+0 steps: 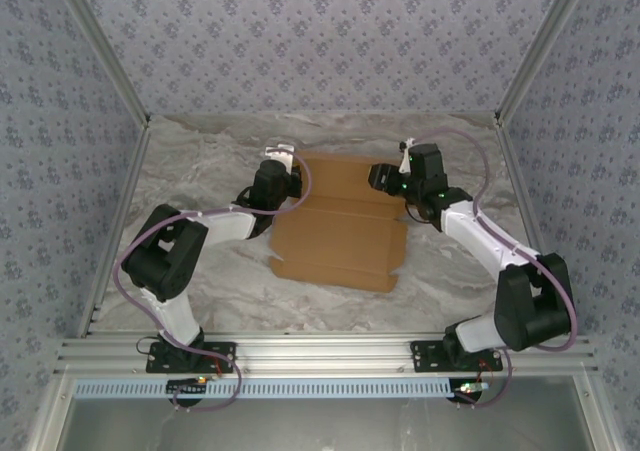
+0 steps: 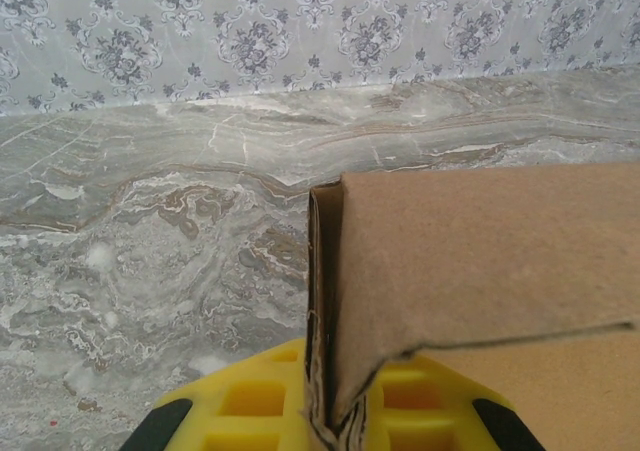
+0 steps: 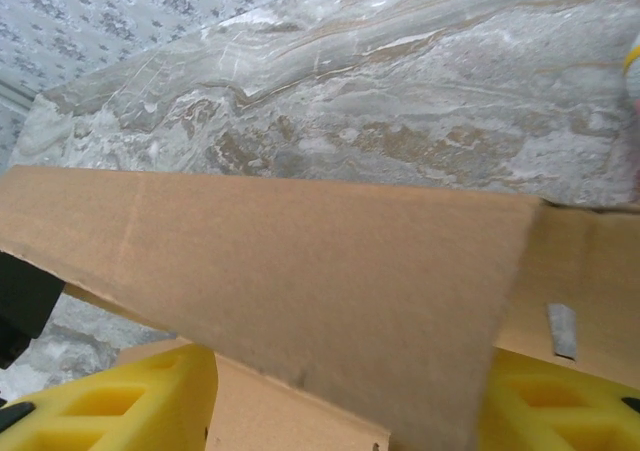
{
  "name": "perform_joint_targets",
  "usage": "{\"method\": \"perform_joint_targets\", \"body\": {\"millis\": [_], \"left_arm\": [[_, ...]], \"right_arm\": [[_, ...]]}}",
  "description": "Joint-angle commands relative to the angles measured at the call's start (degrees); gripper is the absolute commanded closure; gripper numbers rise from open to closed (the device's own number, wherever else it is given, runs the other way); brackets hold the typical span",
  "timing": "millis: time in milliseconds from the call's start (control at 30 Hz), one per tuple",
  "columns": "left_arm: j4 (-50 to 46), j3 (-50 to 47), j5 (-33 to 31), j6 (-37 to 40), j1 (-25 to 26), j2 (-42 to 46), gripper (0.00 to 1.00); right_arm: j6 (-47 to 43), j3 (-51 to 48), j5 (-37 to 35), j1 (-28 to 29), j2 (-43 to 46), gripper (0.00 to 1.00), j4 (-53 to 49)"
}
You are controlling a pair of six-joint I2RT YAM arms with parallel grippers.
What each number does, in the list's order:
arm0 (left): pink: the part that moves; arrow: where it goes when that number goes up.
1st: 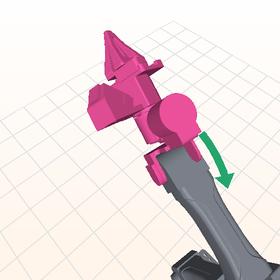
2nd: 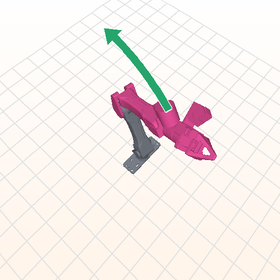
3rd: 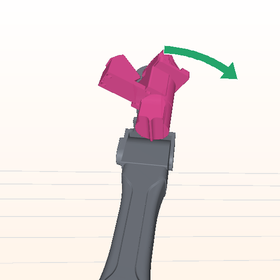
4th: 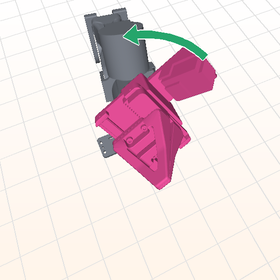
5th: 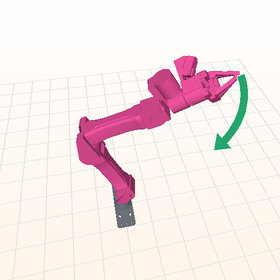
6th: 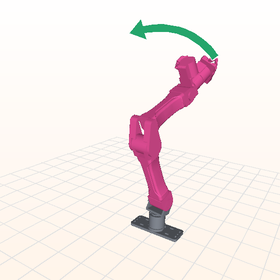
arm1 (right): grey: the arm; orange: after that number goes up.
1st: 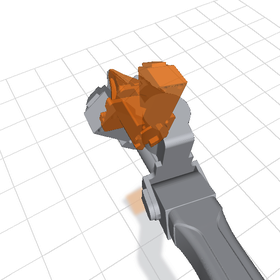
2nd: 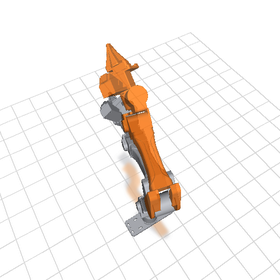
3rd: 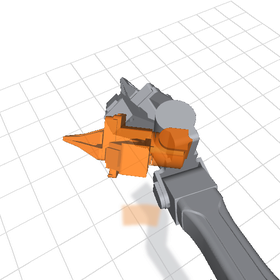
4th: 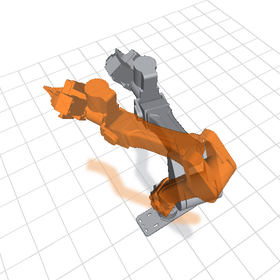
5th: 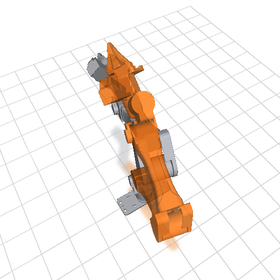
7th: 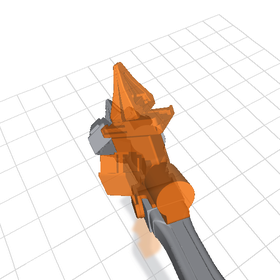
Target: Fold the paper box
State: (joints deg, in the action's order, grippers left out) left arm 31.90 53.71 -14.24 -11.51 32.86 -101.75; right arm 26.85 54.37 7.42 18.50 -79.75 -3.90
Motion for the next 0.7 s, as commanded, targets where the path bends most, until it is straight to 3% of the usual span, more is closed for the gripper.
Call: {"method": "perform_joint_targets", "body": {"millis": [0,167,367,667], "left_arm": [[-1.38,0.84,-0.83,-1.05,0.05,2.43,1.00],[-2.15,1.31,-1.45,-1.17,0.07,2.68,1.00],[-3.04,1.75,-1.62,-1.24,0.04,2.96,1.00],[-3.07,1.91,-1.25,-1.50,0.09,3.32,1.00]], "right_arm": [[-3.28,-1.57,-6.48,1.15,3.88,0.35,-5.00],[-4.31,-5.48,-12.08,2.63,7.84,0.28,-8.50],[-3.83,-10.49,-17.23,4.55,10.29,0.26,-9.15],[-0.89,-17.83,-18.95,5.01,6.65,0.28,2.48]]}}
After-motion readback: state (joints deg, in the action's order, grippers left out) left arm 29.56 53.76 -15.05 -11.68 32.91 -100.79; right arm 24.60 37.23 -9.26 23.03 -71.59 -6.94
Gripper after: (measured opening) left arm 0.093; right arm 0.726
